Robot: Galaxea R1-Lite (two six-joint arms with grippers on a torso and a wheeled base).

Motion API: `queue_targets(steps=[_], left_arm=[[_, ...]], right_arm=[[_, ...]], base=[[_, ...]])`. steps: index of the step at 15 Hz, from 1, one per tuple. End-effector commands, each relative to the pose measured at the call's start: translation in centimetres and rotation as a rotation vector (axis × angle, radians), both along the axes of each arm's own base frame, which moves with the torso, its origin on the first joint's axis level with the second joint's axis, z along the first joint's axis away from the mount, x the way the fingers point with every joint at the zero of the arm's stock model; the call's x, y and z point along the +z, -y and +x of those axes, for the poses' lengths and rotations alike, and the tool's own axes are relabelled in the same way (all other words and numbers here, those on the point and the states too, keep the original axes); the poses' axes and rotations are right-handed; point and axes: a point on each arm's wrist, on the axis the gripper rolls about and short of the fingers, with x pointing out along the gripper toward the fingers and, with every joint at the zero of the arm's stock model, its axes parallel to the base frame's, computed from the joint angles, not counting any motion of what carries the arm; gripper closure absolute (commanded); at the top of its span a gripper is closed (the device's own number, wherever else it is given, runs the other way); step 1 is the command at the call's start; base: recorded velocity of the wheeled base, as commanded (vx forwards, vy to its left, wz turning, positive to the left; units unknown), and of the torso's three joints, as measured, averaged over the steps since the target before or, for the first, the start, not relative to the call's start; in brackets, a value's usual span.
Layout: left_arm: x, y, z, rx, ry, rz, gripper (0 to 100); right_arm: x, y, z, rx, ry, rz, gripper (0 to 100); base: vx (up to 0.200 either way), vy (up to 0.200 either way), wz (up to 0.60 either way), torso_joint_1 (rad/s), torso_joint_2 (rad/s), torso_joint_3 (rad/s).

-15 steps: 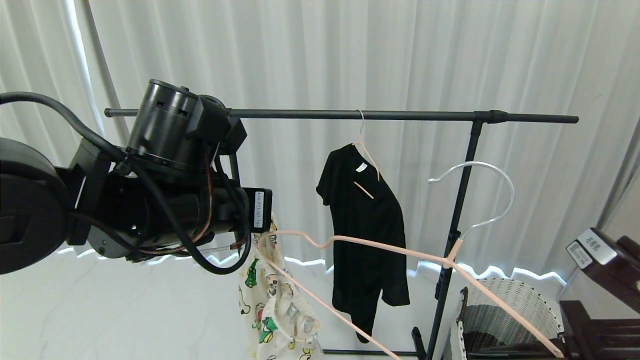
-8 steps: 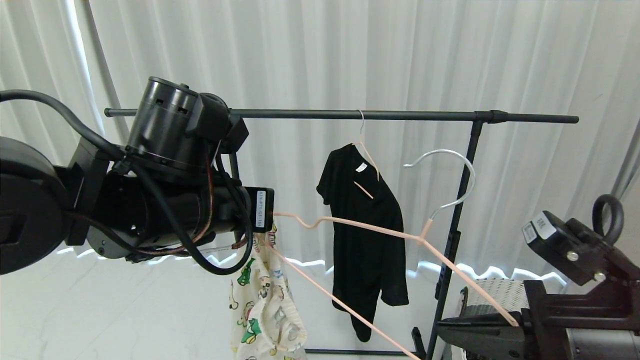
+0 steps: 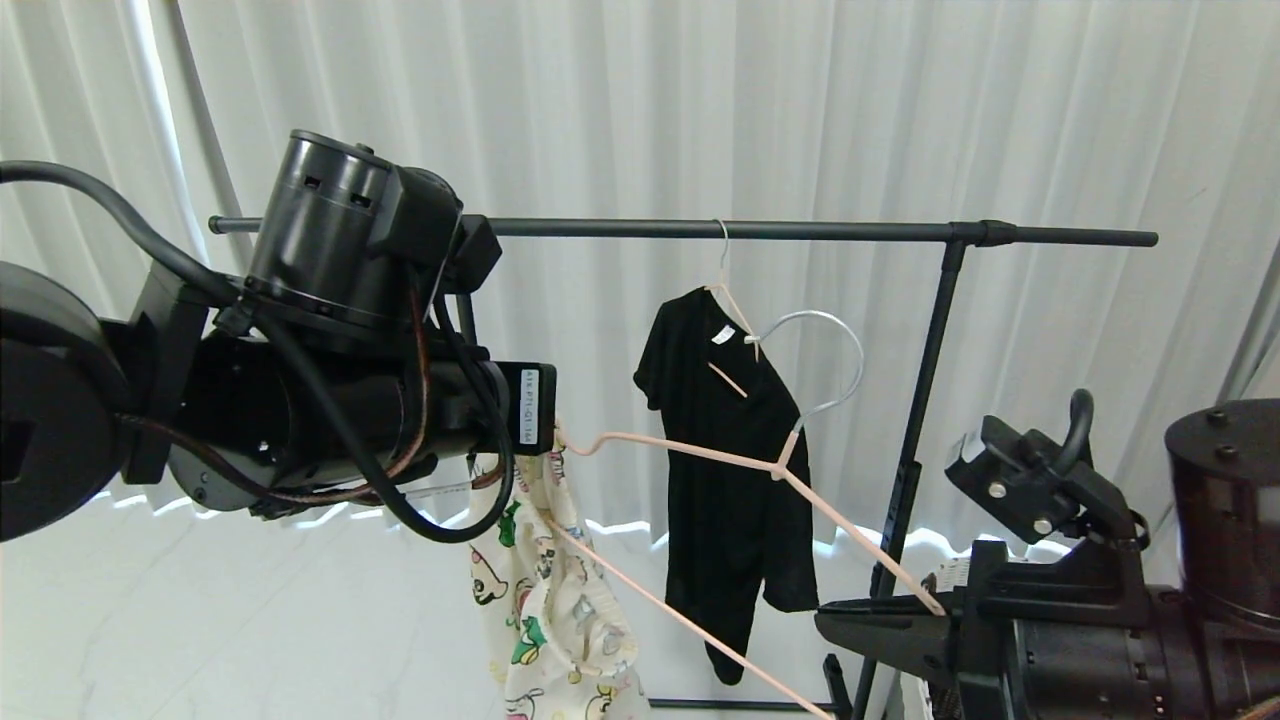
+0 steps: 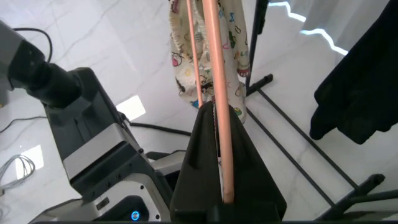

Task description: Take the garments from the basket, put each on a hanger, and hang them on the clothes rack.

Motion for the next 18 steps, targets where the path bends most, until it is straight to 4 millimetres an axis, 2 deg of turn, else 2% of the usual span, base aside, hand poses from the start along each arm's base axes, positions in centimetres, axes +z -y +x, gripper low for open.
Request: queue_targets(steps=[1,7,10,14,18], left_arm=[[0.4,0.7,-0.5,-0.012,0.003,-0.039,100],[1.8,3.4,-2.5,-0.041,-0.011,-0.208,100],[2.1,4.0,-3.0,-0.058,-0.014,-0.231,100],[3.5,5.1,-3.7,-0.069,-0.009,-0.332,100],[3.7,6.0,-4.8,-0.116,-0.018,-0.343,100]], right_arm=[[-0.6,-0.7,0.5,0.002,-0.011,-0.015,100],[-0.4,-2.4,1.6,0.004,-0.005,-0.005,100],[-0.3,-3.0,2.0,0.004,0.004,0.006,100],[-0.1,-3.7,2.2,-0.018,0.013,0.009,100],[0.3,-4.9,2.7,-0.01,0.018,0.021,100]], base=[[0.0,0.0,0.0,0.0,0.0,0.0],[0.0,0.0,0.0,0.0,0.0,0.0],[0.0,0.0,0.0,0.0,0.0,0.0],[0.0,0.0,0.0,0.0,0.0,0.0],[0.0,0.0,0.0,0.0,0.0,0.0]])
